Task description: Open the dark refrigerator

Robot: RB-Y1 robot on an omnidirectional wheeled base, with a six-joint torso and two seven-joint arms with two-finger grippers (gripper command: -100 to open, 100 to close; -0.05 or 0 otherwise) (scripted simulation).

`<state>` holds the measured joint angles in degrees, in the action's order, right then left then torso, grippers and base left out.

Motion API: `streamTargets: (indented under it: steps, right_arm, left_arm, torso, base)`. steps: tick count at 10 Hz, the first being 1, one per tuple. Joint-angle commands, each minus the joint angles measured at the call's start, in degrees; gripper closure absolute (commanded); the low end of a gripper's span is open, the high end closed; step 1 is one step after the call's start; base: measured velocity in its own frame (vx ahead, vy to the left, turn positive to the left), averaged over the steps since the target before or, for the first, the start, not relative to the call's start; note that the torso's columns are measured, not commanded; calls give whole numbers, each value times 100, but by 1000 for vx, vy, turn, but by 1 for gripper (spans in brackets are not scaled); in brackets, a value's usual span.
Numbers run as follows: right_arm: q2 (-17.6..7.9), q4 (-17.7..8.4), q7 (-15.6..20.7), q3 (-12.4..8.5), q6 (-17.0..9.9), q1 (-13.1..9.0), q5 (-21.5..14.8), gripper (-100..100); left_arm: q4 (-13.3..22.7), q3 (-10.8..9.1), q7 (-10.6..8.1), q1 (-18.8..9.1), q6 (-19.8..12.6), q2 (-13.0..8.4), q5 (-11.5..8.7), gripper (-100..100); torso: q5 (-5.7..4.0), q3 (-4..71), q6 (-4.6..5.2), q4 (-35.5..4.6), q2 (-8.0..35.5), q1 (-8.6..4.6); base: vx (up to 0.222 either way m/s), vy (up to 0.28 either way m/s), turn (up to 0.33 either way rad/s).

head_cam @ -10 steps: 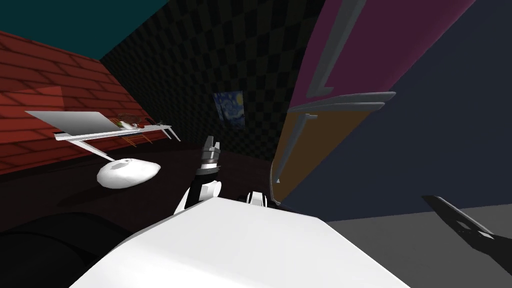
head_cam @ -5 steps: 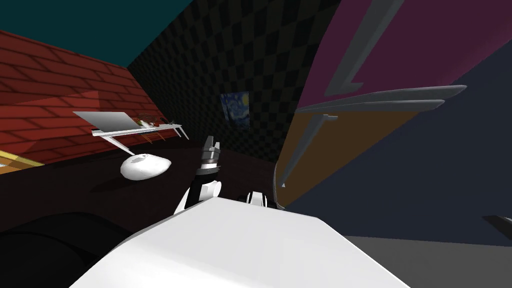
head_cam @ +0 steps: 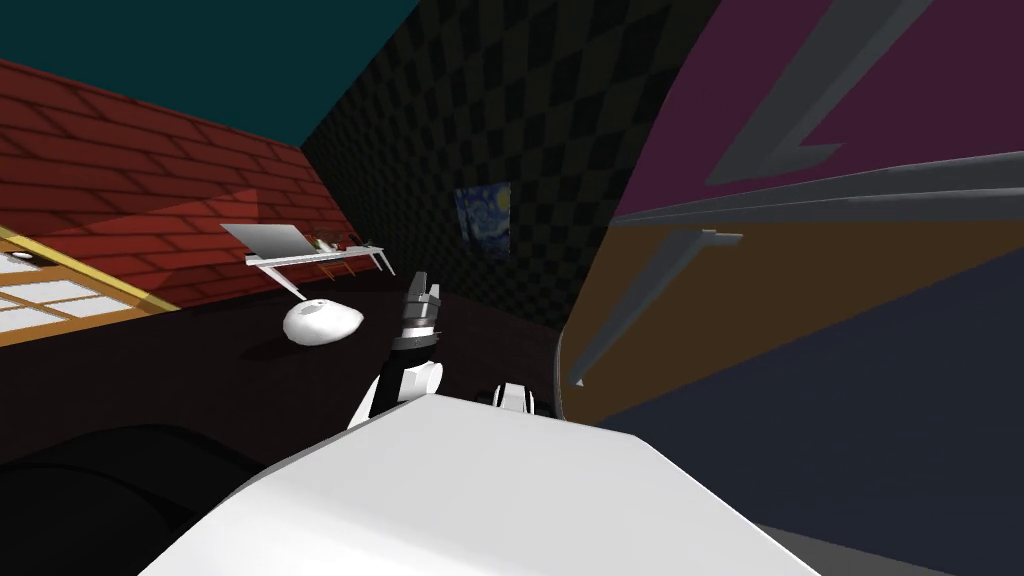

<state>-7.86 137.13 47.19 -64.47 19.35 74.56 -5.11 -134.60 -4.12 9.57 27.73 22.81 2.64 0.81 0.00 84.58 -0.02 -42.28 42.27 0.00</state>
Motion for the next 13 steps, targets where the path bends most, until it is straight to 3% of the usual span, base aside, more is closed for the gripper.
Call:
streamTargets:
  steps: [1,2,3,4,6,7,9,13]
  right_arm:
    - [29,-1,320,-409,-32,275,1,-100]
    - [29,-1,320,-438,-32,275,1,-100]
    - [50,9,508,-675,-47,455,7,-100]
    - [50,9,508,-689,-47,455,7,-100]
    - [85,52,857,-1067,-76,787,20,-100]
    - [85,52,857,-1155,-76,787,20,-100]
    - [109,132,1166,-1548,-102,1082,34,-100]
    - [143,432,1650,-2224,-148,1545,59,-100]
  left_arm:
    - [0,0,0,0,0,0,0,0]
    - [0,0,0,0,0,0,0,0]
    - [0,0,0,0,0,0,0,0]
    - [0,0,0,0,0,0,0,0]
    - [0,0,0,0,0,0,0,0]
    - [0,0,0,0,0,0,0,0]
    - [0,0,0,0,0,0,0,0]
    - [0,0,0,0,0,0,0,0]
  torso:
    - [-1,-1,3,0,2,-3]
    - [1,0,1,0,0,3]
    - [0,-2,3,-1,4,-3]
    - [-1,-2,0,-1,3,-2]
    - [0,1,1,0,-2,1]
    - [3,5,-2,3,-6,11]
    - [-1,-4,1,-2,6,-3]
    - [23,44,-38,20,-47,20]
  base:
    - [43,52,168]
    - [31,38,101]
    - [34,39,207]
    - [33,33,90]
    - [54,55,222]
    - [40,47,95]
    - [43,50,165]
    - [47,49,185]
